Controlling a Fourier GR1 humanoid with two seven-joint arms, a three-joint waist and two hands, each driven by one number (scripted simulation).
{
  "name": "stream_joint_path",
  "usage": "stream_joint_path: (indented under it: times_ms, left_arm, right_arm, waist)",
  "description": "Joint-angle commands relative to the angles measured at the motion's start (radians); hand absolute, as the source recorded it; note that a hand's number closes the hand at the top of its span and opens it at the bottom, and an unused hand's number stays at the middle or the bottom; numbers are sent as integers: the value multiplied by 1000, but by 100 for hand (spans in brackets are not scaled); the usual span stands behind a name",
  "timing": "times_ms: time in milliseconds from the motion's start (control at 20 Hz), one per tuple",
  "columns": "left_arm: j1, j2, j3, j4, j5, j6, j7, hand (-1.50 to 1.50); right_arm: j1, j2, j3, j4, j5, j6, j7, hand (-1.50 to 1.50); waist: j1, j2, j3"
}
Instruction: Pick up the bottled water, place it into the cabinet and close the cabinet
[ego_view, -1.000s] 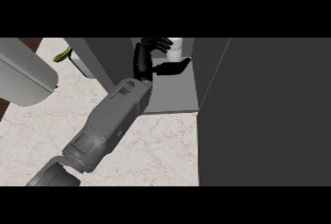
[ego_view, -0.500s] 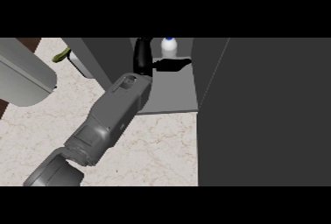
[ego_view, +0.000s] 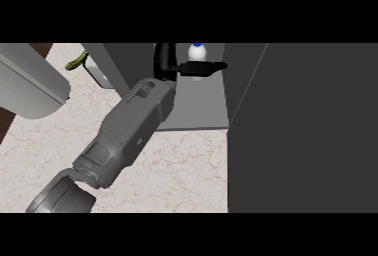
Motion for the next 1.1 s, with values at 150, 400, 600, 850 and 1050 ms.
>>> stream_joint_path:
  times_ms: [150,400,600,850,1050]
  left_arm:
    - [81,-4,-68,-176,62,-47,40,-150]
    - [205,-4,-173,-365,89,-23,89,-150]
    - [311,-3,-218,-522,66,-7,136,-150]
    - [519,-3,-289,-756,26,30,148,-150]
    - [654,81,-351,-978,7,33,239,-150]
  right_arm:
    - [2,2,-17,-80,-58,-3,42,-150]
    - [4,5,17,-148,-70,-57,118,-150]
    - [4,1,35,-158,-84,-62,136,-150]
    - [35,9,29,-170,-61,-62,117,-150]
    - [-11,31,66,-138,3,-76,115,-150]
  waist:
    - [11,-9,1]
    - [28,-13,0]
    - [45,-15,0]
    - [57,-21,0]
    - [60,-18,0]
